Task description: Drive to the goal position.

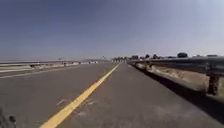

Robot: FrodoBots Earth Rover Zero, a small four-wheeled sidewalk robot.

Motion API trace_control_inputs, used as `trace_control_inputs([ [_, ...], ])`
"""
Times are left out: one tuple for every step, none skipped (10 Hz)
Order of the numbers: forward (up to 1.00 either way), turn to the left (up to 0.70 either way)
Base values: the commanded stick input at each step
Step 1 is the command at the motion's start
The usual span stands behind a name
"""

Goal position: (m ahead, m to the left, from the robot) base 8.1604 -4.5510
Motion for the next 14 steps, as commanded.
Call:
trace_control_inputs([
  [0.30,0.00],
  [0.30,0.00],
  [0.30,0.00],
  [0.30,0.00],
  [0.30,0.00],
  [0.30,0.00],
  [0.30,0.00],
  [0.30,0.00],
  [0.30,0.00],
  [0.30,0.00],
  [0.30,0.00],
  [0.30,0.00],
  [0.30,0.00],
  [0.30,0.00],
])
